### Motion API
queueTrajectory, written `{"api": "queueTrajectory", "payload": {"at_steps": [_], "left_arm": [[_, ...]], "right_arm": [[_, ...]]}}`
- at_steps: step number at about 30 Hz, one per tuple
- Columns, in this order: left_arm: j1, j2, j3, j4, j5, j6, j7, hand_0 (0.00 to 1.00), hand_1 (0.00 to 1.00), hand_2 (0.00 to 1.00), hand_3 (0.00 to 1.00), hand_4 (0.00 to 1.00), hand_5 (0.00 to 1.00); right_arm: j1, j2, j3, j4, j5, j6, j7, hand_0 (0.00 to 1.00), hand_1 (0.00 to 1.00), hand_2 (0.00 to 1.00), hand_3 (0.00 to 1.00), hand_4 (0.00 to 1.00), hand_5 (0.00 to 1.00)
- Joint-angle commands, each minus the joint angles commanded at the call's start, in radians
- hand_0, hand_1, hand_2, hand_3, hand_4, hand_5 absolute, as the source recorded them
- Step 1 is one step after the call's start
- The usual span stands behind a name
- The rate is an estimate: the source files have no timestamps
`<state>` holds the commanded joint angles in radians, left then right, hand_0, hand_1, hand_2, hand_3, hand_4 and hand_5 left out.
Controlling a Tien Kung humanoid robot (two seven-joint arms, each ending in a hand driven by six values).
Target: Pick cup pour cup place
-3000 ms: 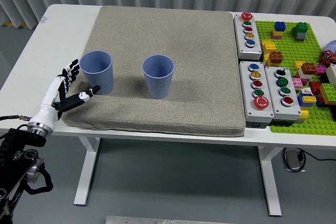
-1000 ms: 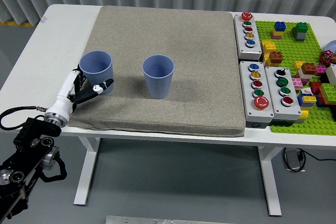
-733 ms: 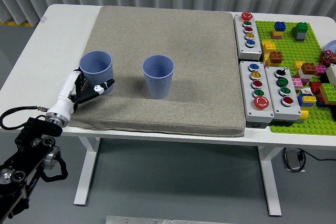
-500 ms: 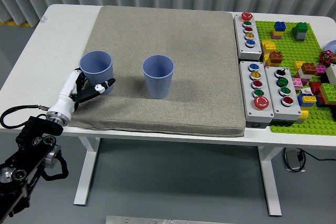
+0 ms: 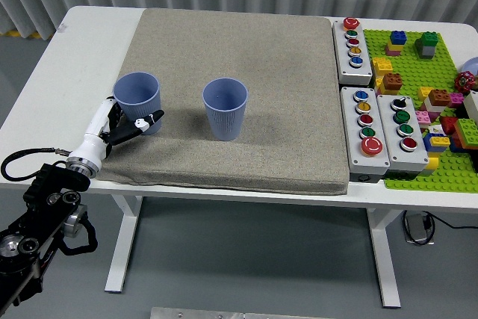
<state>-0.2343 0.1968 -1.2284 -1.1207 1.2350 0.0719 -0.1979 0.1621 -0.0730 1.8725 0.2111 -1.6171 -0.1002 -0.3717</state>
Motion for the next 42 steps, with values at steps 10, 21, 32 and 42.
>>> {"api": "queueTrajectory", "payload": {"at_steps": [10, 21, 32, 42], "left_arm": [[-0.009, -0.001, 0.006, -0.004, 0.033, -0.012, 0.016, 0.811, 0.808, 0.995, 0.998, 0.951, 0.346], [-0.014, -0.009, 0.023, -0.006, 0.046, 0.044, 0.010, 0.626, 0.658, 0.803, 0.742, 0.945, 0.344], [-0.014, -0.015, 0.039, -0.006, 0.000, 0.140, -0.021, 0.525, 0.468, 0.509, 0.514, 0.896, 0.321], [-0.006, -0.019, 0.041, -0.018, -0.008, 0.154, -0.027, 0.520, 0.456, 0.497, 0.503, 0.898, 0.327]], "right_arm": [[-0.002, 0.001, 0.002, 0.000, -0.003, 0.000, -0.002, 0.698, 0.688, 0.645, 0.626, 0.002, 0.391], [0.000, 0.001, 0.004, 0.000, -0.005, 0.002, -0.001, 0.698, 0.688, 0.645, 0.626, 0.002, 0.392], [0.005, -0.001, 0.001, 0.000, 0.000, 0.002, -0.002, 0.698, 0.688, 0.644, 0.626, 0.002, 0.391], [0.005, -0.001, 0.001, 0.000, 0.000, 0.003, -0.002, 0.698, 0.688, 0.644, 0.626, 0.002, 0.390]]}}
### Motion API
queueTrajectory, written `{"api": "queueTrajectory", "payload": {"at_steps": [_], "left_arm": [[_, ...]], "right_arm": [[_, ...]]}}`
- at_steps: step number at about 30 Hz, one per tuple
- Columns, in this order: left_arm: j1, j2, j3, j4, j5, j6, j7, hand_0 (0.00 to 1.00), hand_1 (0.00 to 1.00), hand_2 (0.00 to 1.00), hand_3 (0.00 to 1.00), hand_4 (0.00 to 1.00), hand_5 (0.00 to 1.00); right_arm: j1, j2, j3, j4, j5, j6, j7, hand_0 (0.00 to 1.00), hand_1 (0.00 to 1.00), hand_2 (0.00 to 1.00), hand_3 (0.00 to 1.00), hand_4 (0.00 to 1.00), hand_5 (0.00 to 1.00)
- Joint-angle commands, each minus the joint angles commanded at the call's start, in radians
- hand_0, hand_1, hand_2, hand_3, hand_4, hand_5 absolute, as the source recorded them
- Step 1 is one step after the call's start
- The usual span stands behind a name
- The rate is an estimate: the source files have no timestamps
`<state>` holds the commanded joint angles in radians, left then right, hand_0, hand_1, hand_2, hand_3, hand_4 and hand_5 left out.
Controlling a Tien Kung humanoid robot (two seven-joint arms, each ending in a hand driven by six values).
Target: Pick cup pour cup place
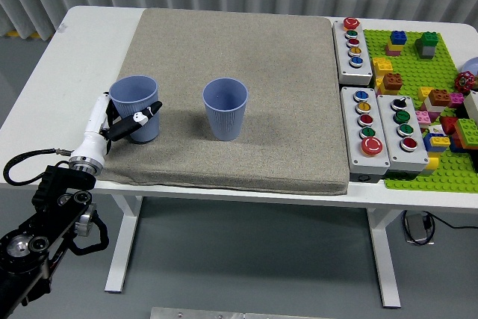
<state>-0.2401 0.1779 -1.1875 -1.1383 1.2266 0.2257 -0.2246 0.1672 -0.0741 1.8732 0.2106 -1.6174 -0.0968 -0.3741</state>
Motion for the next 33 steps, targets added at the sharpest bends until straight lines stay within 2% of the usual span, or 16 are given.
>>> {"api": "queueTrajectory", "payload": {"at_steps": [10, 14, 18, 22, 23, 27, 31, 33], "left_arm": [[0.004, 0.002, 0.002, -0.036, 0.017, 0.001, -0.002, 0.508, 0.450, 0.495, 0.498, 0.900, 0.319], [0.010, 0.004, 0.001, -0.070, 0.031, 0.005, -0.002, 0.504, 0.449, 0.498, 0.497, 0.886, 0.315], [0.008, 0.013, -0.002, -0.104, 0.100, 0.013, 0.000, 0.504, 0.449, 0.498, 0.497, 0.886, 0.315], [-0.021, 0.043, 0.023, -0.120, 0.189, 0.028, 0.009, 0.505, 0.448, 0.499, 0.497, 0.852, 0.290], [-0.040, 0.060, 0.041, -0.123, 0.224, 0.029, 0.014, 0.505, 0.448, 0.499, 0.497, 0.852, 0.290], [-0.088, 0.101, 0.086, -0.130, 0.311, 0.024, 0.023, 0.503, 0.448, 0.499, 0.496, 0.850, 0.285], [-0.142, 0.140, 0.135, -0.134, 0.338, 0.018, 0.029, 0.503, 0.448, 0.499, 0.496, 0.850, 0.285], [-0.157, 0.148, 0.148, -0.135, 0.351, 0.017, 0.032, 0.496, 0.444, 0.498, 0.496, 0.848, 0.285]], "right_arm": [[0.002, 0.000, -0.002, 0.000, 0.004, -0.001, 0.000, 0.697, 0.689, 0.644, 0.625, 0.002, 0.388], [0.001, -0.001, -0.002, 0.000, 0.003, 0.000, 0.000, 0.697, 0.689, 0.644, 0.625, 0.002, 0.387], [0.000, -0.001, -0.001, -0.001, 0.002, -0.001, 0.001, 0.697, 0.689, 0.644, 0.625, 0.002, 0.387], [-0.001, -0.001, -0.001, -0.001, 0.004, -0.001, 0.003, 0.697, 0.689, 0.645, 0.625, 0.002, 0.386], [0.000, -0.001, -0.002, -0.001, 0.006, -0.002, 0.003, 0.697, 0.689, 0.645, 0.625, 0.002, 0.386], [0.001, -0.002, -0.005, -0.001, 0.010, -0.002, 0.003, 0.698, 0.689, 0.644, 0.625, 0.002, 0.386], [0.001, -0.003, -0.009, -0.001, 0.015, -0.004, 0.003, 0.698, 0.689, 0.644, 0.625, 0.002, 0.386], [0.000, -0.003, -0.011, -0.001, 0.018, -0.005, 0.003, 0.698, 0.689, 0.645, 0.625, 0.002, 0.387]]}}
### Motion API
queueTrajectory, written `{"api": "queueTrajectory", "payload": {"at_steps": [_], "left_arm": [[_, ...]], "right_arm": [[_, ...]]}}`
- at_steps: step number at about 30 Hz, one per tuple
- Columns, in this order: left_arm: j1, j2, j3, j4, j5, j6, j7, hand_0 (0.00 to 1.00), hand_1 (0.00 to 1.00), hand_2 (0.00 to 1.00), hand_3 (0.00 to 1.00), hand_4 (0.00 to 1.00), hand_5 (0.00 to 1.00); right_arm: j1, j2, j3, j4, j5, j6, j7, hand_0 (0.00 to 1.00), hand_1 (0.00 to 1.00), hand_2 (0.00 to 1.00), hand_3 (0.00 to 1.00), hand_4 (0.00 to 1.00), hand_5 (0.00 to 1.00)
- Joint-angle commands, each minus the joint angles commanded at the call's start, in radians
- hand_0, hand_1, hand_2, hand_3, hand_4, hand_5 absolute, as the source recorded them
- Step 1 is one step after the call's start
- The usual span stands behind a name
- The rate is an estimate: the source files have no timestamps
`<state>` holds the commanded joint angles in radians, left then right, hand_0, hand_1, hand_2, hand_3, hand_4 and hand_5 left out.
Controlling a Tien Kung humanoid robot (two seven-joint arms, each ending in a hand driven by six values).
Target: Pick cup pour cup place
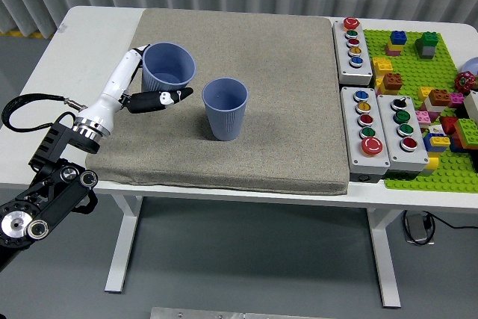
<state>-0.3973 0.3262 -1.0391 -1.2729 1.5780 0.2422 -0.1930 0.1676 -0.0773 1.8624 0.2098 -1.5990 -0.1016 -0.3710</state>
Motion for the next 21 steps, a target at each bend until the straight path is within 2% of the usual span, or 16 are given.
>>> {"api": "queueTrajectory", "payload": {"at_steps": [14, 17, 21], "left_arm": [[-0.081, 0.021, 0.070, 0.039, 0.111, -0.007, 0.010, 0.499, 0.445, 0.498, 0.495, 0.846, 0.285], [-0.111, 0.030, 0.088, 0.071, 0.194, -0.004, 0.016, 0.497, 0.444, 0.497, 0.492, 0.843, 0.280], [-0.131, 0.035, 0.098, 0.080, 0.247, -0.002, 0.021, 0.497, 0.444, 0.497, 0.492, 0.843, 0.280]], "right_arm": [[0.003, -0.001, -0.003, 0.000, 0.004, -0.001, 0.001, 0.699, 0.689, 0.644, 0.626, 0.002, 0.385], [0.006, -0.002, -0.008, -0.001, 0.012, -0.003, 0.002, 0.698, 0.689, 0.645, 0.626, 0.002, 0.385], [0.008, -0.003, -0.011, -0.001, 0.018, -0.004, 0.003, 0.698, 0.689, 0.645, 0.626, 0.002, 0.385]]}}
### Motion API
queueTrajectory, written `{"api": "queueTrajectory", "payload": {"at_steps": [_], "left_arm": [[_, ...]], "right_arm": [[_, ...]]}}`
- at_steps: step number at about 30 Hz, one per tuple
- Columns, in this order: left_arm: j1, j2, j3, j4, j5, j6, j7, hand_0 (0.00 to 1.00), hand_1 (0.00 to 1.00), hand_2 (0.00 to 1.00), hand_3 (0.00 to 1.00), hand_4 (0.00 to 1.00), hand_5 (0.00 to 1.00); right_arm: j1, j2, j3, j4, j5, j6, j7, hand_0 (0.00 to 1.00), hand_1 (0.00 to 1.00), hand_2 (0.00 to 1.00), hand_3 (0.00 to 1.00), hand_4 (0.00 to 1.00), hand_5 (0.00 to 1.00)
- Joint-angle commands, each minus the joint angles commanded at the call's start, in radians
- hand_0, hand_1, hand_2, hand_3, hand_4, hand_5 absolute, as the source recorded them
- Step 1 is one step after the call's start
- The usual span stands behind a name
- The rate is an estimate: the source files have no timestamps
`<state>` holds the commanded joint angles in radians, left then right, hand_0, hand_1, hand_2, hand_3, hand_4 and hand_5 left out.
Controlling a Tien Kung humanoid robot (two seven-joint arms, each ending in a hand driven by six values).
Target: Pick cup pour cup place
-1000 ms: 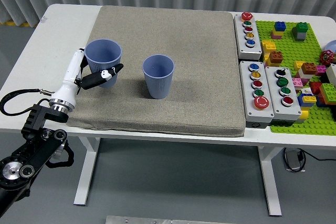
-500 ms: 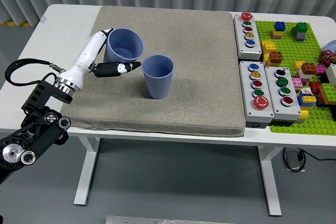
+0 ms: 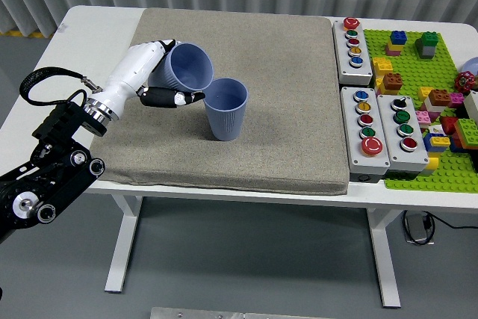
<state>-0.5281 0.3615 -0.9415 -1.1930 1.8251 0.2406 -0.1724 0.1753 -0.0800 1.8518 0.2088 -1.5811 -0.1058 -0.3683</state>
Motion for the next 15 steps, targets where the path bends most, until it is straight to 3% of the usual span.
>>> {"api": "queueTrajectory", "payload": {"at_steps": [15], "left_arm": [[-0.058, 0.006, 0.053, 0.003, 0.139, 0.021, 0.018, 0.485, 0.433, 0.488, 0.486, 0.831, 0.262]], "right_arm": [[0.003, -0.001, -0.004, 0.000, 0.008, -0.002, 0.000, 0.698, 0.690, 0.646, 0.627, 0.002, 0.386]]}}
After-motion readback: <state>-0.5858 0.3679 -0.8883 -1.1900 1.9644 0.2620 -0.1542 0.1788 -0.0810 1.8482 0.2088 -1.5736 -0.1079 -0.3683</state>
